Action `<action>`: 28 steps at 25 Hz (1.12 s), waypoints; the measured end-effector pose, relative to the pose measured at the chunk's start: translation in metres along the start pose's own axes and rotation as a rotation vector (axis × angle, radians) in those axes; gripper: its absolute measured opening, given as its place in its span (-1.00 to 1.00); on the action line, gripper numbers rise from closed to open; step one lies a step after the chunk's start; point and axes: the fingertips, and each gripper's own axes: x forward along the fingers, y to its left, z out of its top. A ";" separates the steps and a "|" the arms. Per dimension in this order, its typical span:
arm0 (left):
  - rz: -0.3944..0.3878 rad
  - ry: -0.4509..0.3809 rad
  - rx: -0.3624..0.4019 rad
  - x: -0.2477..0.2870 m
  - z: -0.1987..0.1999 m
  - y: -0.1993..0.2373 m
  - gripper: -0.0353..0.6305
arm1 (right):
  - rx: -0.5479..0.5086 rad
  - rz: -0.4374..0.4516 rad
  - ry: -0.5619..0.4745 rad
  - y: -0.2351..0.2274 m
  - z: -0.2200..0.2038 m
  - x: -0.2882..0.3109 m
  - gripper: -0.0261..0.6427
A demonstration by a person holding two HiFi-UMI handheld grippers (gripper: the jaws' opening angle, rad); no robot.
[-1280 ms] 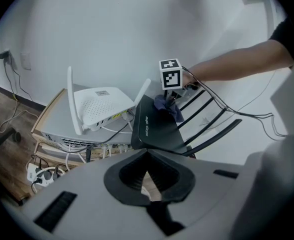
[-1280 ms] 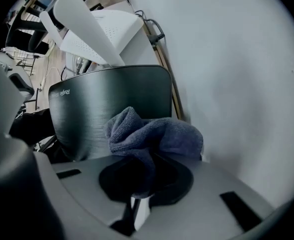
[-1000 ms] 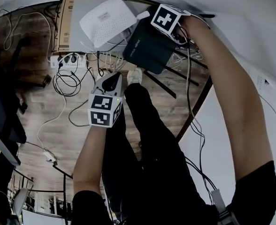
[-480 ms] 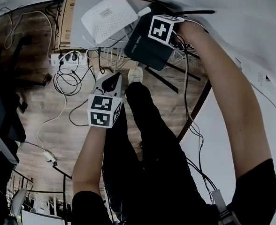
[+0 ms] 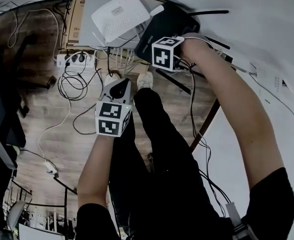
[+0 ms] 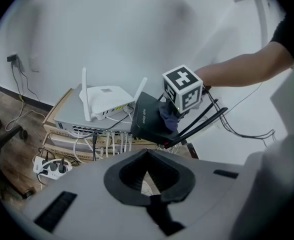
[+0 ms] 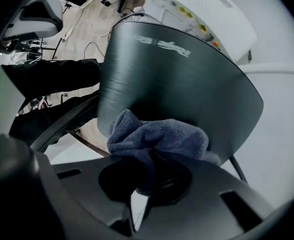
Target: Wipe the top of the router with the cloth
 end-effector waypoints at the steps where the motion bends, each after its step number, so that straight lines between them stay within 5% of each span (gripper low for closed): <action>1: 0.003 -0.003 0.002 -0.003 0.001 -0.002 -0.90 | -0.026 0.000 -0.010 0.010 0.004 -0.001 -0.88; 5: 0.018 -0.026 -0.010 -0.020 0.008 -0.007 -0.90 | -0.070 0.054 -0.092 0.044 0.020 -0.003 -0.88; 9: 0.047 -0.074 -0.026 -0.045 0.023 -0.009 -0.90 | 0.018 0.132 -0.207 0.053 0.024 -0.019 -0.88; 17: 0.145 -0.157 -0.043 -0.110 0.078 -0.032 -0.90 | 0.214 0.044 -0.441 0.050 -0.011 -0.103 -0.88; 22: 0.196 -0.240 -0.066 -0.172 0.132 -0.065 -0.90 | 0.413 -0.016 -0.698 0.062 -0.043 -0.184 -0.88; 28: 0.224 -0.340 -0.007 -0.247 0.208 -0.109 -0.90 | 0.690 -0.075 -1.072 0.074 -0.089 -0.284 -0.88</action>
